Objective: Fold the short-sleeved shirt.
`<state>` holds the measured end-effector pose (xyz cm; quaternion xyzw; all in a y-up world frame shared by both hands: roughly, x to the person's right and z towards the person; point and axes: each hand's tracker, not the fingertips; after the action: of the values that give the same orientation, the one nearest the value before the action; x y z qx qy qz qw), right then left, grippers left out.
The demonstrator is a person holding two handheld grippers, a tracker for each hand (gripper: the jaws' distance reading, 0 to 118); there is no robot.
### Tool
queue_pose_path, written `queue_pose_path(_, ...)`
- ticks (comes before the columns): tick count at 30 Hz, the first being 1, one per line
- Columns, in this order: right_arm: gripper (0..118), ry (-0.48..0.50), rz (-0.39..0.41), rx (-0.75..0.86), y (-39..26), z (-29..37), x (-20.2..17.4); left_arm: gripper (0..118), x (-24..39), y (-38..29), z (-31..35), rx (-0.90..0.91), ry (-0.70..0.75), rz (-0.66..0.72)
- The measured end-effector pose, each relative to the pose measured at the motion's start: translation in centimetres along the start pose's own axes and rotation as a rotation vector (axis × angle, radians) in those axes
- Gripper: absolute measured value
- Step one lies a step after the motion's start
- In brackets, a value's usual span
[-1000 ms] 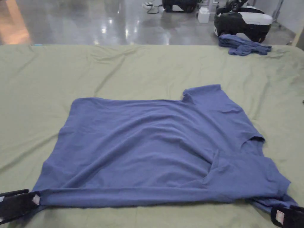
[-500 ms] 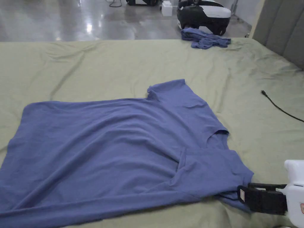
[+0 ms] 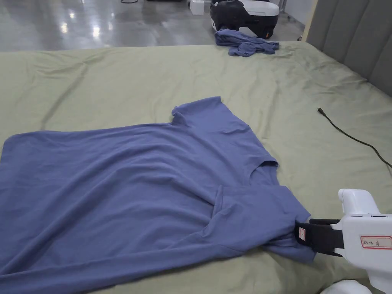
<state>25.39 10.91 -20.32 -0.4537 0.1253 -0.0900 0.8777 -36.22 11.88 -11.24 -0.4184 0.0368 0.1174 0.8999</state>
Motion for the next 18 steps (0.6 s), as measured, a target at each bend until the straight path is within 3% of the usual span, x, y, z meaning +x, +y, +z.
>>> queue_pose_path(13, 6, -0.004, 0.008, 0.104, 8.5, -1.1, -0.9, 2, -2.6, 7.8, -3.5, 0.055, -0.007, 0.082)
queue_pose_path(18, 6, -0.041, 0.035, 0.053, 13.4, -6.9, -0.5, 2, -1.5, 11.6, -8.1, 0.041, 0.046, -0.009)
